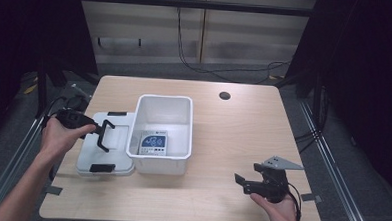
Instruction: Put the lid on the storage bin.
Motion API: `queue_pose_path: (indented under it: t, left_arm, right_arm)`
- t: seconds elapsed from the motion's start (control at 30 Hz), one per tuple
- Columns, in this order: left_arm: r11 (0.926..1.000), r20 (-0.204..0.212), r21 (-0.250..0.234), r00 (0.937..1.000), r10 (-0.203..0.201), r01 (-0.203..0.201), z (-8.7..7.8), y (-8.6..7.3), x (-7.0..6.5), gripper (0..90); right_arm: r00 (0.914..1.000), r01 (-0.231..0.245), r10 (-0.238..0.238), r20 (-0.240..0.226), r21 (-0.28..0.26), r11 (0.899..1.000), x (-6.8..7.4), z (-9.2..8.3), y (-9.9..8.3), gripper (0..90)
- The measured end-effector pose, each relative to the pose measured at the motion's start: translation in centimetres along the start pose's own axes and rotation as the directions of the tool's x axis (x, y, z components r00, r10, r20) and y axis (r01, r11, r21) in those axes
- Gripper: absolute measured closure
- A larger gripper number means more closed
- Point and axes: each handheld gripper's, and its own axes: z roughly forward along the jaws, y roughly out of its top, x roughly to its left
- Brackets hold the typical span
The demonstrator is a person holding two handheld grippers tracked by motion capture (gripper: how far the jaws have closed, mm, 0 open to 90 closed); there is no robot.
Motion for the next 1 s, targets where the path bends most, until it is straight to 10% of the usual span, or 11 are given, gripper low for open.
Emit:
queue_pose_path:
  t: [1.0]
  left_arm:
    - [0.9844, -0.12, 0.115, 0.9856, -0.119, 0.133, 4.9, 2.8, 0.9, 69.6]
  right_arm:
    - [1.0, 0.004, -0.004, -0.007, 0.031, 1.0, 0.1, 0.3, -0.1, 18.0]
